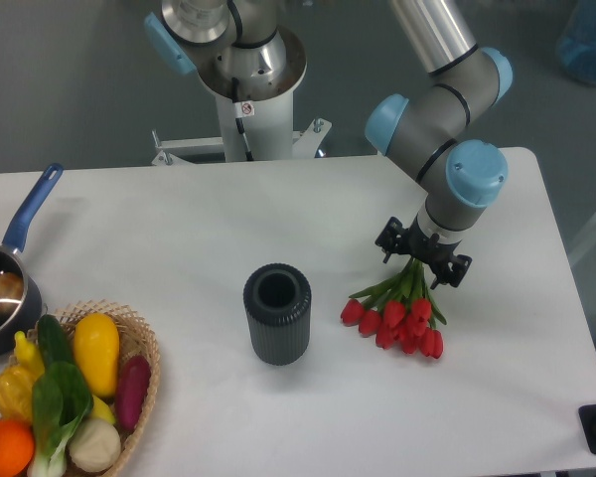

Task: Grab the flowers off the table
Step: 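Lower the open gripper down around the tulip stems near the blooms, then close the gripper on the tulip stems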

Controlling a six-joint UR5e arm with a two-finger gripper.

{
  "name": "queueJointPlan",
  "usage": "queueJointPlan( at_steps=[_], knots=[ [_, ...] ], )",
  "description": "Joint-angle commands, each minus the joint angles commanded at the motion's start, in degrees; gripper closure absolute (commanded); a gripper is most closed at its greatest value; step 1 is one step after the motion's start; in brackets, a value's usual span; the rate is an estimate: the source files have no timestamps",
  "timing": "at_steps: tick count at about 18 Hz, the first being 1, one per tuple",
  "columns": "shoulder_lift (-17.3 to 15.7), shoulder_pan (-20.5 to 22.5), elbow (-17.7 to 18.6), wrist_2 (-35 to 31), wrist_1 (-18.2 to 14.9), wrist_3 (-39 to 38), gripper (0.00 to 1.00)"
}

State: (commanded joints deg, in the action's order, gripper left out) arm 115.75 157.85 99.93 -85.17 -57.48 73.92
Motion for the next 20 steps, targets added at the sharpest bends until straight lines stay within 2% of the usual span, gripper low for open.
queueJointPlan(
  at_steps=[1,6,7,9,18,20],
  knots=[
    [0.00,-0.09,0.00,0.00,0.00,-0.09,0.67],
    [0.00,-0.09,-0.44,0.00,0.00,-0.26,0.67],
    [0.09,-0.17,-0.44,0.00,-0.09,-0.52,0.72],
    [0.09,-0.18,-0.44,0.00,-0.09,-0.53,0.76],
    [-0.79,-0.17,-1.41,0.00,-0.09,0.00,0.77],
    [-3.15,-0.26,-2.11,0.17,-0.26,0.00,0.77]
  ],
)
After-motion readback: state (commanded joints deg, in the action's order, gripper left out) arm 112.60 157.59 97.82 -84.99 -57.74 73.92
